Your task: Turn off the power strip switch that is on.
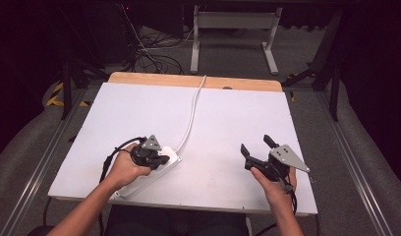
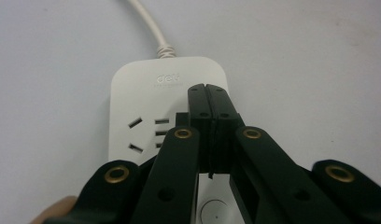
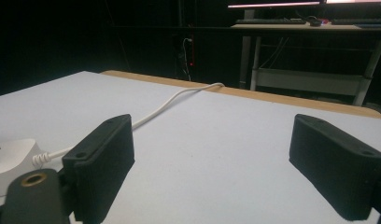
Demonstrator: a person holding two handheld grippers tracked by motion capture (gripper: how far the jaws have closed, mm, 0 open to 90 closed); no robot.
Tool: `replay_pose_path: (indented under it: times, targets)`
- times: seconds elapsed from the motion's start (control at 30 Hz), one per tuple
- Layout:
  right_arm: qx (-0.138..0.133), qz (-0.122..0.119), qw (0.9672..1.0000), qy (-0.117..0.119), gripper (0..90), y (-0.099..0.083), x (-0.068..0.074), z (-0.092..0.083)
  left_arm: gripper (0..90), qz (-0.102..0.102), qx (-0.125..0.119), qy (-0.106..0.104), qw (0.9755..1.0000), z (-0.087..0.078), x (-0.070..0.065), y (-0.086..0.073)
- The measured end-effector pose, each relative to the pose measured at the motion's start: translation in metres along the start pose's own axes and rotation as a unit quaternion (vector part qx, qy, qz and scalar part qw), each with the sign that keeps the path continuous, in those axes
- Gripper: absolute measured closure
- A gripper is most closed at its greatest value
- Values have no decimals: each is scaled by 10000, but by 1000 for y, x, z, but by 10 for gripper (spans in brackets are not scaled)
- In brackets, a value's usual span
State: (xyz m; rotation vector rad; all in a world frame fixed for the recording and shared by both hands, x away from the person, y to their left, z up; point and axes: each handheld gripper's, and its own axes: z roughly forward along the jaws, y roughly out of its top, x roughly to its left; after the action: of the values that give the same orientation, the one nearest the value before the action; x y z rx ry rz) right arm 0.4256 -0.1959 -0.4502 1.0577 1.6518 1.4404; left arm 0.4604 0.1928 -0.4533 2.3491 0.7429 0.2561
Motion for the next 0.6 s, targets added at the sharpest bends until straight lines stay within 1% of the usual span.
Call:
replay_pose_path:
  times: [0.03, 0.07, 0.1, 0.17, 0.2, 0.23, 0.33, 0.37, 0.5, 0.53, 0.6]
  targets:
    - [0, 0, 10000, 0, 145, 0, 0, 0, 900, -5, -48, -120, 9999, 2, 0, -1]
    - [2, -4, 10000, 2, 145, 0, 0, 0, 900, 28, -37, -80, 10000, 2, -1, 0]
    - [2, -4, 10000, 2, 145, 0, 0, 0, 900, 95, 19, -19, 10000, 2, -2, 1]
    - [10, 12, 10000, 2, 145, 0, 0, 0, 900, 152, 172, 40, 9997, 2, -4, 6]
    - [10, 12, 10000, 2, 145, 0, 0, 0, 900, 152, 172, 40, 9997, 2, -4, 6]
    - [-10, 31, 10000, -10, 145, 0, 0, -1, 900, 113, 151, -30, 9998, 2, -2, 5]
    - [-36, 32, 10000, -4, 146, 1, 0, -2, 900, 61, 126, -59, 9999, 2, 0, 3]
    - [-19, 25, 10000, -1, 146, 0, 1, -3, 900, 42, 79, -55, 9999, 2, 0, 2]
    - [-24, 30, 10000, 8, 146, 1, 1, -2, 900, 83, 126, -28, 9999, 2, 0, 3]
    - [-26, 10, 10000, 17, 146, 1, 2, -2, 900, 39, 100, -77, 9999, 2, 1, 2]
    - [-22, 14, 10000, 30, 146, 1, 2, -1, 900, 29, 79, -99, 9999, 2, 1, 2]
